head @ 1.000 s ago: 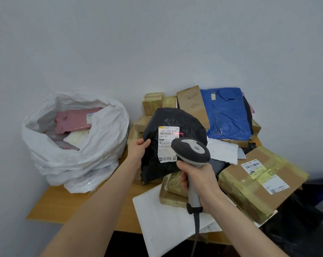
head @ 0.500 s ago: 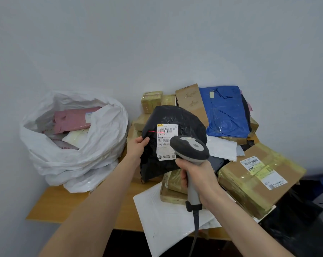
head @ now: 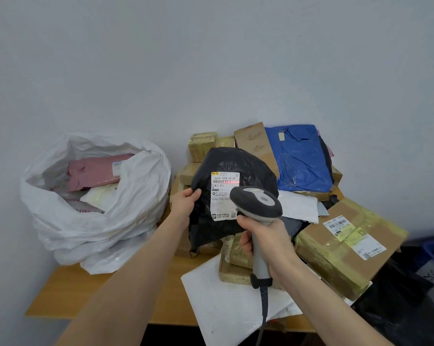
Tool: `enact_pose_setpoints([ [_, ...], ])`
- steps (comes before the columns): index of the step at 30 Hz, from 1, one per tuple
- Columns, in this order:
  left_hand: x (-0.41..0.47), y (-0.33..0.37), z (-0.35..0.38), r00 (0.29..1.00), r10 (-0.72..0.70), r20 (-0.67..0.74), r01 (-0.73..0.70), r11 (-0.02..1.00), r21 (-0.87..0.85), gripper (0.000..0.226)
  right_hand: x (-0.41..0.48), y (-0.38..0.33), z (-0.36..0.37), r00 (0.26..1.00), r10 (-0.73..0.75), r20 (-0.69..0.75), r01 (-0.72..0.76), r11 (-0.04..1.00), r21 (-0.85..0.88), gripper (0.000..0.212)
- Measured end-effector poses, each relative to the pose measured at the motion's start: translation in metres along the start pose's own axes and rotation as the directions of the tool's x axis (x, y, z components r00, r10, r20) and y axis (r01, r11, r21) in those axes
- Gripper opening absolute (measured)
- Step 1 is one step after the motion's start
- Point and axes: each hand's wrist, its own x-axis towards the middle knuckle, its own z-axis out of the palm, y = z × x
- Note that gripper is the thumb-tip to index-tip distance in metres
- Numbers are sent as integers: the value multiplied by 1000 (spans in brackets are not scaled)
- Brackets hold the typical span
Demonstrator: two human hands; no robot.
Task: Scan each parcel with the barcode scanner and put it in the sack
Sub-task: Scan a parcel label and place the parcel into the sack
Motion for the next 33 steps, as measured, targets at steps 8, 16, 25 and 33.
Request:
enact_pose_setpoints([
  [8,12,0,0,1000,15,10,-15,1000,18,12,1,-1,7,1000,3,-16,-4,1000,-29,20],
  [16,26,-1,-2,999,-6,37,5,1000,20,18,4,-3,15,999,23,-27,-24,999,-29,25],
  [25,36,-6,-8,996,-27,85,23,999,45,39,3,2,30,996,-5,-87,9,999,44,19],
  [33,17,-8,-36,999,14,51,-11,999,-52,18,-3,6,42,995,61,-75,-45,979,201,18],
])
